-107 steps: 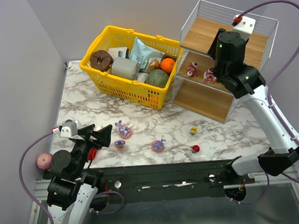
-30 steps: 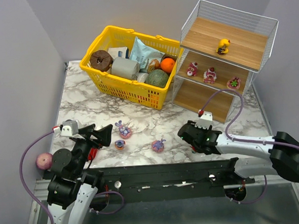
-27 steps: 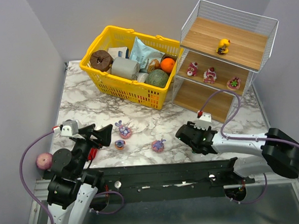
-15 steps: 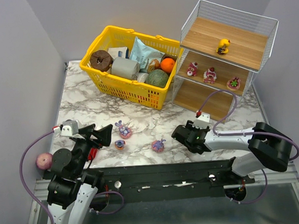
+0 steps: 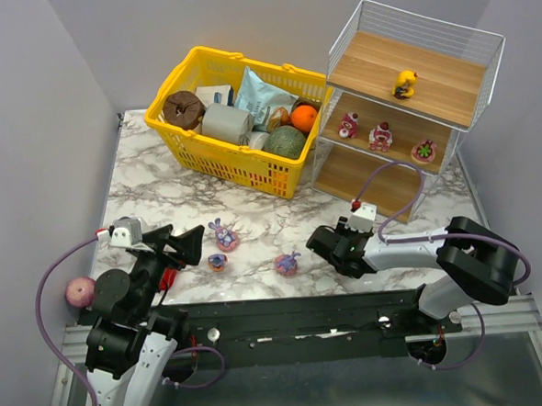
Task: Place and organize the plastic toys onto the shelf
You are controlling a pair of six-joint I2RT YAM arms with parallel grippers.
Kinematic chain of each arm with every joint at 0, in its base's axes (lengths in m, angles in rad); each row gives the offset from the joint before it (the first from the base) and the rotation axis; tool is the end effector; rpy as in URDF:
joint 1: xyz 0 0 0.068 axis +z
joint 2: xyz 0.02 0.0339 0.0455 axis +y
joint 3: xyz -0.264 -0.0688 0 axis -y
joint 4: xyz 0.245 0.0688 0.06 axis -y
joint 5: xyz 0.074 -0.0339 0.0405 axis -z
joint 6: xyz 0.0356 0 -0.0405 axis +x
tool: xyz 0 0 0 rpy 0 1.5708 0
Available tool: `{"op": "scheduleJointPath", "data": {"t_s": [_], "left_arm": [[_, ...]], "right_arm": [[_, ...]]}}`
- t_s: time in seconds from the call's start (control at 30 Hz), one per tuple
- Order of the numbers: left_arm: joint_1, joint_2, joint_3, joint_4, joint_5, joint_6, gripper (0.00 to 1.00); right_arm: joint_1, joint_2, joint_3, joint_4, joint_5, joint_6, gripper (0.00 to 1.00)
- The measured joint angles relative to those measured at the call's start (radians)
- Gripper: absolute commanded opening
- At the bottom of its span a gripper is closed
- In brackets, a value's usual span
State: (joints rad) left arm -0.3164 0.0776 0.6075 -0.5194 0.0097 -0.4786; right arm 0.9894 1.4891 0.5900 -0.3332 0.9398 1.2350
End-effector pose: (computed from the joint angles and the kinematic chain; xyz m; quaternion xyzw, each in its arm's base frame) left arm 0.0450 -0.0151 0.3107 -0.0535 0.7013 -0.2783 0.6541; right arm 0.1500 0.1760 0.1326 0.1834 0.8629 -0.0629 0.4667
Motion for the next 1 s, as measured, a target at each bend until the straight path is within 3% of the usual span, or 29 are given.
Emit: {"op": "scheduleJointPath", "data": {"t_s": [0.33,0.43,0.57,0.8,1.0], "left_arm": [[0.000,0.000,0.000,0.000,0.000,0.000,0.99],[0.000,0.000,0.000,0.000,0.000,0.000,0.99],[0.000,-0.003,0.000,0.000,0.000,0.000,0.99],[0.000,-0.004,0.000,0.000,0.000,0.000,0.99],[0.000,-0.004,0.000,0.000,0.000,0.000,0.99]], "right_arm": [[-0.028,0.006,0.011,0.002,0.013,-0.027,0.43],[-0.038,0.006,0.011,0.002,0.016,-0.039,0.31],[-0.047,0.002,0.011,0.003,0.020,-0.060,0.01],[-0.055,-0.079,0.035,-0.003,0.019,-0.153,0.01],[-0.062,-0.235,0.193,-0.114,-0.005,-0.268,0.01]]}}
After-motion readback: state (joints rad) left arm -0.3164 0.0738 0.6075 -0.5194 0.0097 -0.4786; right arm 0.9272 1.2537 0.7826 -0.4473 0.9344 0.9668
